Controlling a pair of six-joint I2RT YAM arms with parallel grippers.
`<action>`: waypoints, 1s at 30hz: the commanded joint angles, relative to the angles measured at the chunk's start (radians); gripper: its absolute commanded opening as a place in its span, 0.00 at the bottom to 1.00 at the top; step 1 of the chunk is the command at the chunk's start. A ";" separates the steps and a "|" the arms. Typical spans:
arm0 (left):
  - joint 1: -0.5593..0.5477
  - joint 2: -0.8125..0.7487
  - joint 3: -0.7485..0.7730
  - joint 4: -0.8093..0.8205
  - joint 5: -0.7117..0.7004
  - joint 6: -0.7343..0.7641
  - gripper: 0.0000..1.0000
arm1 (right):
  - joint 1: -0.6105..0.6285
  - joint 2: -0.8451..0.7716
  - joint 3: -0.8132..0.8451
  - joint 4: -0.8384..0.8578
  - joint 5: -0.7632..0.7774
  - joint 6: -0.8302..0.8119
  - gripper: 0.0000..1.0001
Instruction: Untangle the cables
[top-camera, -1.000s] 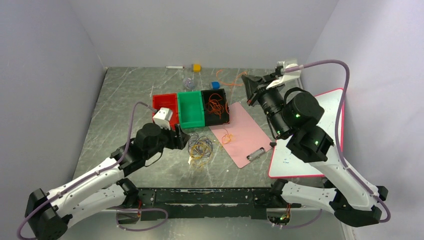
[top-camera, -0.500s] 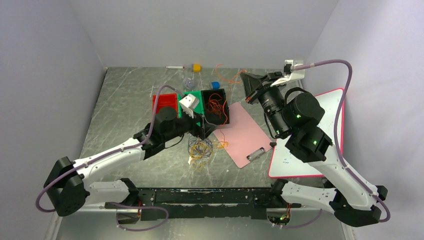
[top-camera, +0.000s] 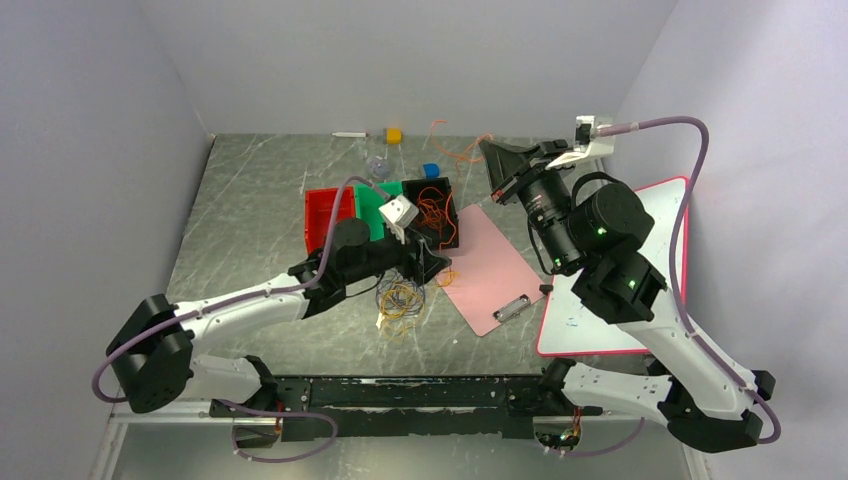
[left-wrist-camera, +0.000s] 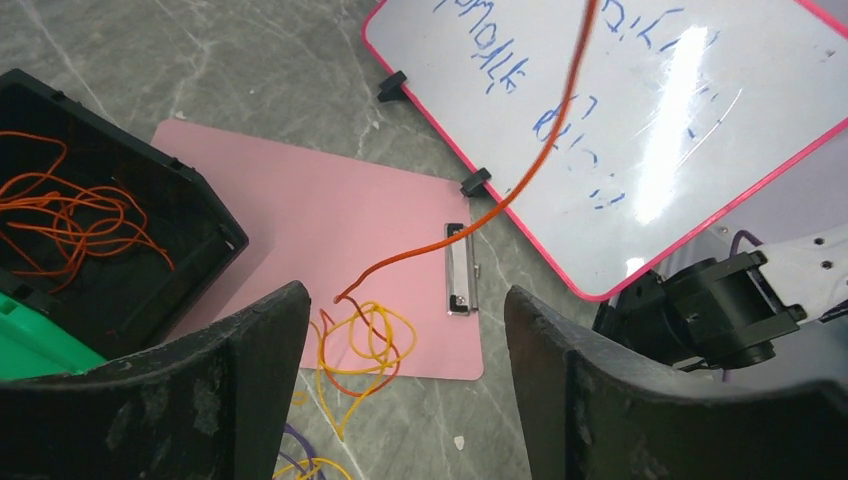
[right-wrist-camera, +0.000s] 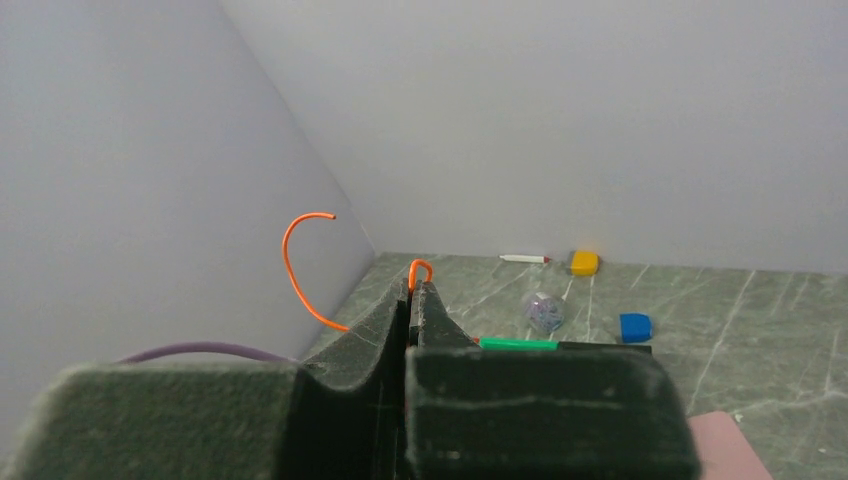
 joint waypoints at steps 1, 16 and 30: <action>-0.012 0.050 0.003 0.089 -0.011 0.025 0.75 | 0.001 0.007 0.040 0.038 -0.020 0.036 0.00; -0.019 0.367 0.135 0.130 -0.048 -0.021 0.51 | 0.002 0.008 0.100 0.068 -0.083 0.084 0.00; -0.038 0.381 -0.071 0.025 -0.122 -0.068 0.29 | 0.003 -0.001 0.263 0.111 0.027 -0.138 0.00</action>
